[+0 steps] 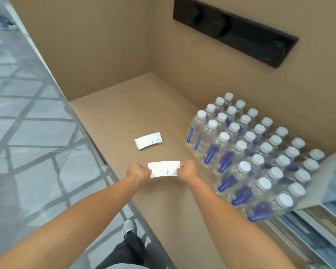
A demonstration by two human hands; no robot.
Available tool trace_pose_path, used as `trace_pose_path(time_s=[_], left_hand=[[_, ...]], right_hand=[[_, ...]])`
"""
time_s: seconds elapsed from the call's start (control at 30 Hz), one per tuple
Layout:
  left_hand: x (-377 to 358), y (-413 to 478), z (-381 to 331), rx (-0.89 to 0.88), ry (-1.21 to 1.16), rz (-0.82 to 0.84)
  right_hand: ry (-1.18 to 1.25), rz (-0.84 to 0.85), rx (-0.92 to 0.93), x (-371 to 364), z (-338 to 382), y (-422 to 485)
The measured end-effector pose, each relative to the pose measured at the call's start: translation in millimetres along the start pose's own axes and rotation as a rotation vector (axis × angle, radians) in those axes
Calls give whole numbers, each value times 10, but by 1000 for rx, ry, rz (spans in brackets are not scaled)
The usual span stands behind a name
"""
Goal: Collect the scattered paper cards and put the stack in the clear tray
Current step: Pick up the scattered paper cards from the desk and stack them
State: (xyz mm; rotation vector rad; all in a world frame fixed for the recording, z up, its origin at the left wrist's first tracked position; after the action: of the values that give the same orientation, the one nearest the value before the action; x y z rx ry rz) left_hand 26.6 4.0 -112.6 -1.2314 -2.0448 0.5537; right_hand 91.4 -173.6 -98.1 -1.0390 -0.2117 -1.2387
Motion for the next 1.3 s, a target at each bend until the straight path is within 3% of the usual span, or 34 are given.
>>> trace_pose_path(time_s=[0.27, 0.53, 1.3], left_hand=[[355, 884, -571, 12, -59, 36], [542, 1302, -662, 96, -62, 85], [361, 1528, -651, 123, -6, -45]], right_hand=[[-18, -44, -41, -197, 819, 664], [-71, -54, -11, -386, 1275, 1042], [-133, 14, 27, -615, 1196, 1527]])
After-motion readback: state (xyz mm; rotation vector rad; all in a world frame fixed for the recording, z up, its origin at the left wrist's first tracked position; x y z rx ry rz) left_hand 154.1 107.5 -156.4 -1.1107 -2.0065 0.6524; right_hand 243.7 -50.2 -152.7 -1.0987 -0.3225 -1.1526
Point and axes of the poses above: each hand's wrist, its own y-axis towards the middle knuckle, its own x-axis out of the back of the hand, z = x × y, the point moved 3 cm from there along y, towards the middle knuckle, and after that the axes turned 4 degrees about z, right-handed, at the moved point
